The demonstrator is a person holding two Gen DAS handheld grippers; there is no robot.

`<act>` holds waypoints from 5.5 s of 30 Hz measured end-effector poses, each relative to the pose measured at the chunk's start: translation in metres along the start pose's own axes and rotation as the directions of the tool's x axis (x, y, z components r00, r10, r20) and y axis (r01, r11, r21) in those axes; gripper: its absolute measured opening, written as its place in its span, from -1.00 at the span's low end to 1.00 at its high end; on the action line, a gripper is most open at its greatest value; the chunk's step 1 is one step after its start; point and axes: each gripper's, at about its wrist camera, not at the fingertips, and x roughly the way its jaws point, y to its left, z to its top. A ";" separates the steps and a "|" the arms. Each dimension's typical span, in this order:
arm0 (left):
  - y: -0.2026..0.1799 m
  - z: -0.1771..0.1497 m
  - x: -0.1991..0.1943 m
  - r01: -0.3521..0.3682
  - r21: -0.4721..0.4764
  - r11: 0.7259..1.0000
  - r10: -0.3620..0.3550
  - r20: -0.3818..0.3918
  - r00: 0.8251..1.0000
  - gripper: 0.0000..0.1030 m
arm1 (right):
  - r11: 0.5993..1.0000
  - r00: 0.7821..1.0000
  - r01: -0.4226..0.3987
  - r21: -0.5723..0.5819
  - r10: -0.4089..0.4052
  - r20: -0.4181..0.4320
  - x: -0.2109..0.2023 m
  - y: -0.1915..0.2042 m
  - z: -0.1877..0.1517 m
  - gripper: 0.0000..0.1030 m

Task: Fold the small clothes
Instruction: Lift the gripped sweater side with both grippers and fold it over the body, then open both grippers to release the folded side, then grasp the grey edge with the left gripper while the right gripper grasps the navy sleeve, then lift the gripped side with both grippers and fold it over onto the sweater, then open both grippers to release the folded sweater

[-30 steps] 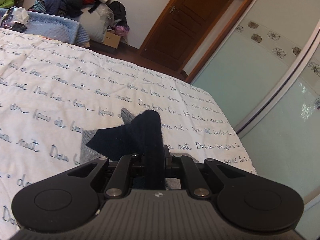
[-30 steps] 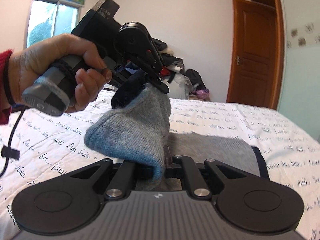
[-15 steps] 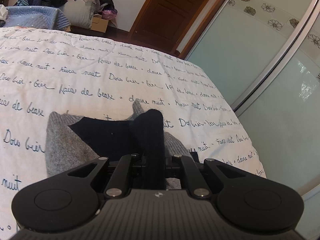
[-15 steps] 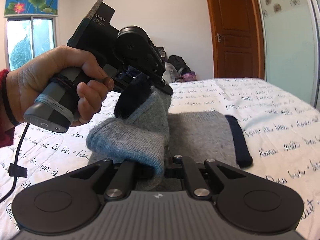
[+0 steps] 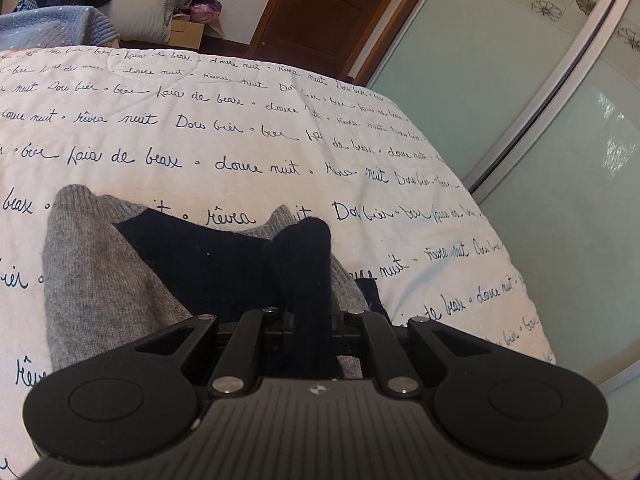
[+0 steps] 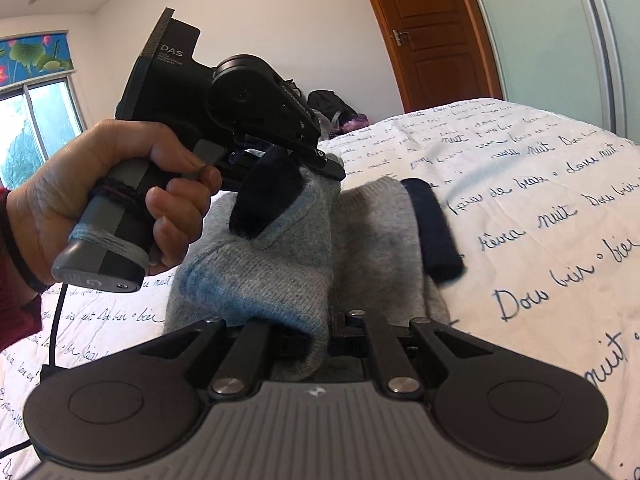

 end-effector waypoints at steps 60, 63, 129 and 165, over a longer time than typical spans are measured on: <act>0.151 -0.044 -0.053 0.272 -0.222 0.936 -0.249 0.125 0.960 0.69 | 0.915 0.908 -0.280 0.290 0.350 -0.228 0.114 -0.127 0.092 1.00; 0.149 -0.047 -0.046 0.289 -0.200 0.936 -0.269 0.122 0.955 0.72 | 0.882 0.873 -0.348 0.317 0.428 -0.234 0.126 -0.128 0.091 1.00; 0.155 -0.129 -0.094 0.240 -0.233 0.942 -0.257 -0.047 0.965 -0.59 | 0.872 0.781 -0.377 0.314 0.481 -0.399 0.086 -0.097 0.050 -0.56; 0.114 -0.049 -0.063 -0.212 0.093 0.973 0.212 0.015 0.977 0.65 | 0.987 0.943 -0.157 -0.045 0.136 -0.302 0.079 -0.031 0.088 -0.44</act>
